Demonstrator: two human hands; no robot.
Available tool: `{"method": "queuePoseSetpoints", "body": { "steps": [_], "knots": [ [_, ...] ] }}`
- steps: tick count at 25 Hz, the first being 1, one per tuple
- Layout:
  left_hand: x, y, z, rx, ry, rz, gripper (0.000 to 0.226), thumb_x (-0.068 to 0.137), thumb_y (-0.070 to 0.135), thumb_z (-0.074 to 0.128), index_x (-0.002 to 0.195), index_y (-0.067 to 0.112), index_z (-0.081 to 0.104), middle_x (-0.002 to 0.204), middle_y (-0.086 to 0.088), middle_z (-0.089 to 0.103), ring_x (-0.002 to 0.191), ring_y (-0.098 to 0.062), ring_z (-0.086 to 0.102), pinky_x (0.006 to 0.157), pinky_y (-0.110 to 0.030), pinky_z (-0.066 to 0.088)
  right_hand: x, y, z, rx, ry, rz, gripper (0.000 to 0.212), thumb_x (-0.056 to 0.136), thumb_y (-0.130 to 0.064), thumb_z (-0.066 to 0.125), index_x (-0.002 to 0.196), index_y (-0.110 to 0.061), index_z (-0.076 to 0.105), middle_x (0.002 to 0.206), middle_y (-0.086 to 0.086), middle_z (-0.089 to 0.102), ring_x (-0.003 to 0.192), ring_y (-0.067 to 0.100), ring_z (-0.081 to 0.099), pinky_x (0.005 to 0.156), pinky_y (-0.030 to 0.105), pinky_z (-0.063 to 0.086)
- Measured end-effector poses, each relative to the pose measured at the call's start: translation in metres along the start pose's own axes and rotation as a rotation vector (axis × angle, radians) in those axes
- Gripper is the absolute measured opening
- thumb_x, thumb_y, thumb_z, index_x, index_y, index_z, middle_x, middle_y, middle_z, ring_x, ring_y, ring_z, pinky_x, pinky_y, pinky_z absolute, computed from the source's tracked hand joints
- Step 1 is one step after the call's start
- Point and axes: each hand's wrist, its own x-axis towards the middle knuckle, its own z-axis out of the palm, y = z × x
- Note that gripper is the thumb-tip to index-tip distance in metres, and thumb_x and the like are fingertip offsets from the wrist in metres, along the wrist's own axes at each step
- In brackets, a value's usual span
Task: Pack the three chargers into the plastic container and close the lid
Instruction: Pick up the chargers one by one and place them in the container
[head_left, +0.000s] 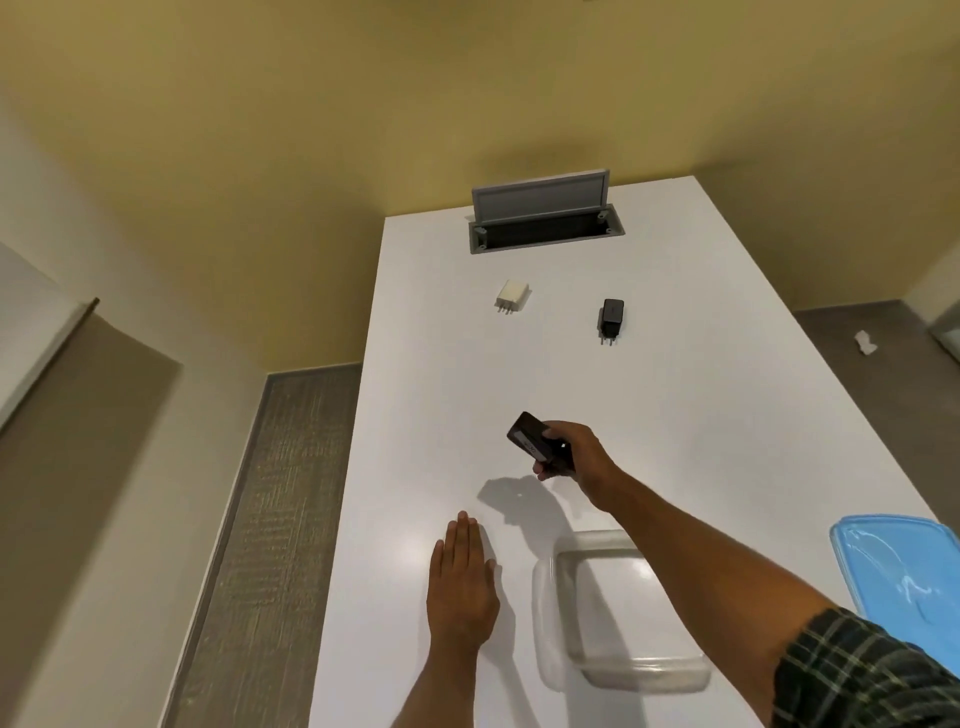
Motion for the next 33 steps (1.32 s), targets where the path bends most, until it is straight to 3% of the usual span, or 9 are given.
{"method": "queuePoseSetpoints", "body": {
  "steps": [4, 6, 10, 14, 17, 21, 24, 27, 33],
  "knots": [
    [0.011, -0.007, -0.005, 0.03, -0.075, 0.037, 0.061, 0.108, 0.035, 0.022, 0.162, 0.015, 0.002, 0.169, 0.0, -0.008, 0.158, -0.018, -0.003, 0.126, -0.029, -0.006, -0.001, -0.006, -0.005, -0.282, -0.099, -0.023, 0.043, 0.088, -0.053, 0.068, 0.081, -0.011, 0.065, 0.07, 0.014, 0.057, 0.057, 0.021, 0.054, 0.05, 0.026, 0.039],
    [0.018, -0.01, -0.009, 0.06, -0.109, 0.024, 0.062, 0.108, 0.037, 0.021, 0.161, 0.015, -0.003, 0.169, -0.001, -0.013, 0.158, -0.017, -0.005, 0.127, -0.03, -0.002, -0.003, -0.011, -0.007, -0.414, -0.138, -0.062, 0.047, 0.079, -0.059, 0.075, 0.075, -0.014, 0.066, 0.067, 0.009, 0.059, 0.055, 0.014, 0.054, 0.051, 0.023, 0.038],
    [0.016, -0.008, -0.014, 0.075, -0.214, -0.013, 0.067, 0.108, 0.044, 0.021, 0.161, 0.015, -0.007, 0.169, -0.003, -0.015, 0.158, -0.017, -0.006, 0.129, -0.032, 0.002, -0.021, -0.003, -0.018, -0.648, -0.195, -0.103, 0.036, 0.068, -0.051, 0.087, 0.091, -0.027, 0.073, 0.086, -0.006, 0.073, 0.068, 0.008, 0.065, 0.065, 0.022, 0.051],
    [0.004, -0.007, -0.004, 0.072, -0.368, -0.046, 0.071, 0.108, 0.046, 0.02, 0.16, 0.012, -0.015, 0.168, -0.006, -0.021, 0.158, -0.021, -0.011, 0.129, -0.037, 0.002, -0.044, 0.018, -0.034, -0.966, -0.282, -0.145, 0.043, 0.06, -0.051, 0.089, 0.095, -0.036, 0.068, 0.093, -0.018, 0.068, 0.084, 0.003, 0.065, 0.074, 0.021, 0.053],
    [0.008, -0.009, -0.002, 0.075, -0.433, -0.041, 0.071, 0.108, 0.045, 0.021, 0.159, 0.012, -0.017, 0.167, -0.006, -0.025, 0.157, -0.022, -0.015, 0.129, -0.039, 0.0, -0.052, 0.034, -0.039, -1.243, -0.391, -0.22, 0.042, 0.062, -0.046, 0.083, 0.098, -0.031, 0.066, 0.095, -0.014, 0.063, 0.086, 0.003, 0.06, 0.073, 0.025, 0.051],
    [0.008, -0.01, -0.003, 0.089, -0.439, -0.036, 0.073, 0.108, 0.043, 0.023, 0.159, 0.011, -0.018, 0.167, -0.007, -0.025, 0.157, -0.023, -0.016, 0.129, -0.04, 0.0, -0.053, 0.054, -0.034, -1.674, -0.523, -0.324, 0.029, 0.073, -0.034, 0.073, 0.1, -0.024, 0.066, 0.097, -0.005, 0.062, 0.084, 0.02, 0.06, 0.066, 0.031, 0.04],
    [0.007, -0.009, -0.002, 0.107, -0.447, -0.037, 0.074, 0.108, 0.042, 0.025, 0.158, 0.009, -0.019, 0.167, -0.008, -0.025, 0.157, -0.024, -0.016, 0.129, -0.04, 0.0, -0.054, 0.066, -0.028, -1.89, -0.563, -0.377, 0.027, 0.079, -0.029, 0.066, 0.105, -0.024, 0.065, 0.102, -0.004, 0.062, 0.092, 0.025, 0.061, 0.075, 0.035, 0.044],
    [0.008, -0.007, -0.003, 0.1, -0.46, -0.045, 0.075, 0.108, 0.042, 0.027, 0.158, 0.009, -0.019, 0.166, -0.008, -0.026, 0.157, -0.024, -0.016, 0.129, -0.04, 0.0, -0.059, 0.076, -0.024, -2.004, -0.61, -0.476, 0.019, 0.08, -0.019, 0.058, 0.097, -0.027, 0.063, 0.099, -0.005, 0.061, 0.092, 0.024, 0.059, 0.087, 0.036, 0.042],
    [0.01, -0.007, -0.007, 0.09, -0.511, -0.06, 0.076, 0.108, 0.04, 0.03, 0.158, 0.01, -0.019, 0.166, -0.006, -0.027, 0.157, -0.023, -0.017, 0.128, -0.04, -0.002, -0.062, 0.081, -0.016, -2.051, -0.73, -0.66, 0.02, 0.082, -0.008, 0.053, 0.084, -0.026, 0.061, 0.091, -0.002, 0.061, 0.088, 0.027, 0.057, 0.088, 0.04, 0.044]
  ]
}}
